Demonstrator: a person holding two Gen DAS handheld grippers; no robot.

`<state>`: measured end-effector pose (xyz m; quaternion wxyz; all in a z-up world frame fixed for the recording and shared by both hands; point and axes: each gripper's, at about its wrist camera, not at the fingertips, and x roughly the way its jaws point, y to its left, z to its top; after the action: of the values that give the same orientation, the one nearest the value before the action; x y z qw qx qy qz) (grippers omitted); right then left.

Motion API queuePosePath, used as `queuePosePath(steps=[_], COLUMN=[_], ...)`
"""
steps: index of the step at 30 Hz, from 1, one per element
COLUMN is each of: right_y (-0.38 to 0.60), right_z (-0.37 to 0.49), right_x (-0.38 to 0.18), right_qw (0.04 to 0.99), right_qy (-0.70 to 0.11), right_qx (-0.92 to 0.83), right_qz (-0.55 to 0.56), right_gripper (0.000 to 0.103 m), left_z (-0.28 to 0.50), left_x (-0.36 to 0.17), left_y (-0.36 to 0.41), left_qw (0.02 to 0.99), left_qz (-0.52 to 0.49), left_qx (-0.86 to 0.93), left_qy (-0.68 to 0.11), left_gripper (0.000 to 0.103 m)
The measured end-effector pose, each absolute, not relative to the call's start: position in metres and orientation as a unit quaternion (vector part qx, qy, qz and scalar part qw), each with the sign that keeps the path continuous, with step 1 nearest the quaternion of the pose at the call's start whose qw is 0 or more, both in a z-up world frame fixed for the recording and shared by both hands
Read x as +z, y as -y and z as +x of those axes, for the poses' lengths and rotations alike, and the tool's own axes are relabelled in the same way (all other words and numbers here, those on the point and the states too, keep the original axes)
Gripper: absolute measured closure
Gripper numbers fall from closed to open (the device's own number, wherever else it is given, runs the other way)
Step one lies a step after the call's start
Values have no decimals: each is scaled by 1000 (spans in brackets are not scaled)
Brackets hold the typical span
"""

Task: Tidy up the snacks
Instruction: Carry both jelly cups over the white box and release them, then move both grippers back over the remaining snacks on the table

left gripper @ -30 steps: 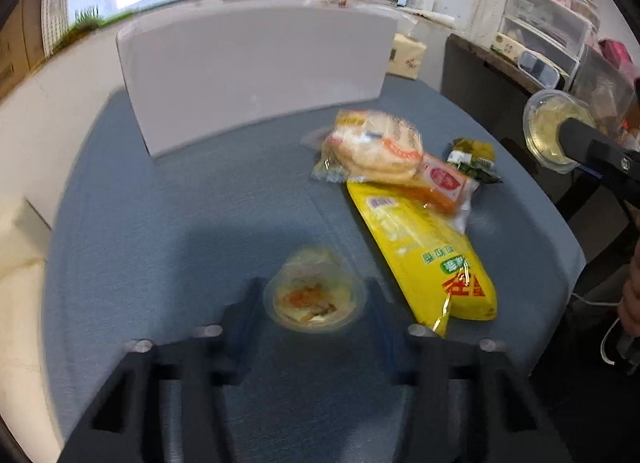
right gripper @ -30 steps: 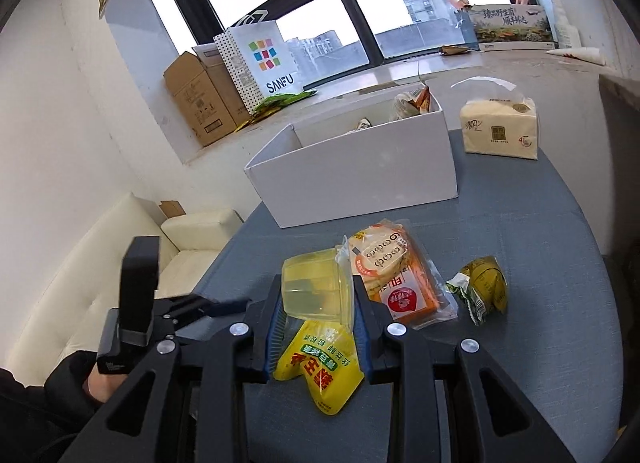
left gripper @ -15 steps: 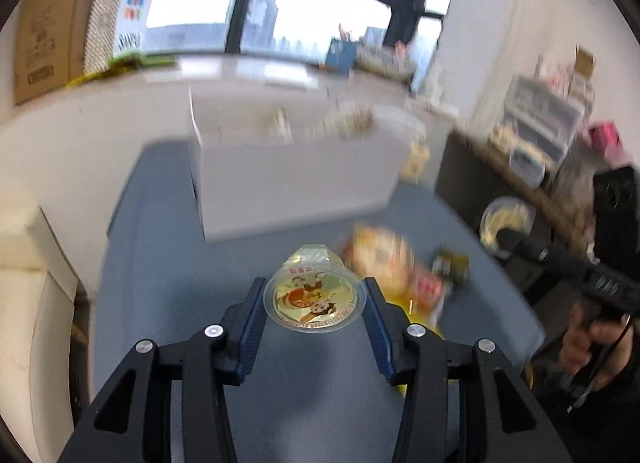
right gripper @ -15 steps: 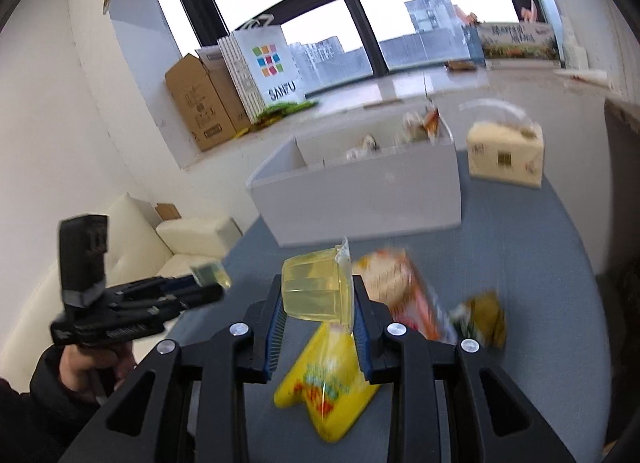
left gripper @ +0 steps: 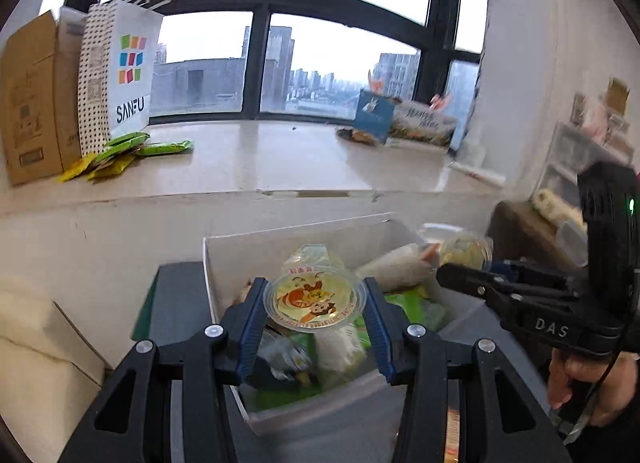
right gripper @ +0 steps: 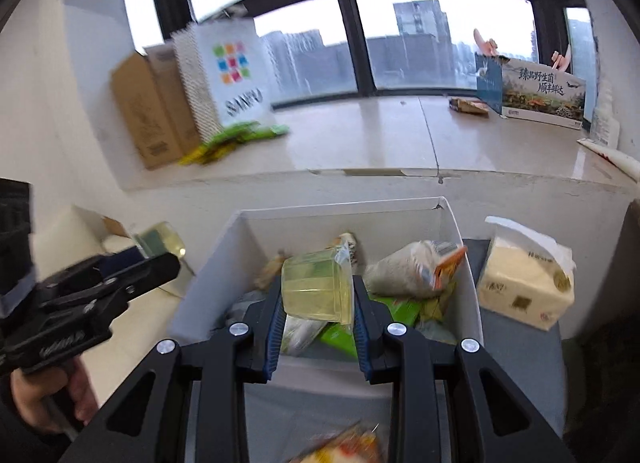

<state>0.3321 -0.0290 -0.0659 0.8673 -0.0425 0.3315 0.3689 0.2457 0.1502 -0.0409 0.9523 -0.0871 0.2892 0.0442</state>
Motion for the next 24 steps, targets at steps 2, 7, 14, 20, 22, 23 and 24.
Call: queuePosePath(steps=[2, 7, 14, 20, 22, 23, 24], right_y=[17, 16, 29, 43, 48, 52, 56], right_z=[345, 363, 350, 313, 298, 290, 282], right_x=[-73, -82, -80, -64, -57, -55, -52], right_qw=[866, 885, 890, 893, 892, 892, 892], right_qy=[-336, -343, -330, -298, -286, -281, -276], right_qx=[365, 309, 309, 333, 347, 351, 356], right_qz=[-61, -67, -63, -49, -41, -40, -39], right_gripper=[69, 0, 0, 0, 0, 0, 0], left_z=[257, 265, 245, 201, 181, 172, 162], left_x=[-48, -63, -69, -47, -44, -44, -44], left_y=[-153, -165, -175, -148, -140, -136, -130], left_qw=[951, 945, 943, 959, 960, 962, 963], left_qz=[-75, -64, -86, -44, -68, -74, -74], left_qx=[49, 80, 80, 76, 62, 53, 49], left_qy=[-296, -309, -312, -271, -263, -259, -255], left_gripper=[51, 0, 0, 0, 0, 0, 0])
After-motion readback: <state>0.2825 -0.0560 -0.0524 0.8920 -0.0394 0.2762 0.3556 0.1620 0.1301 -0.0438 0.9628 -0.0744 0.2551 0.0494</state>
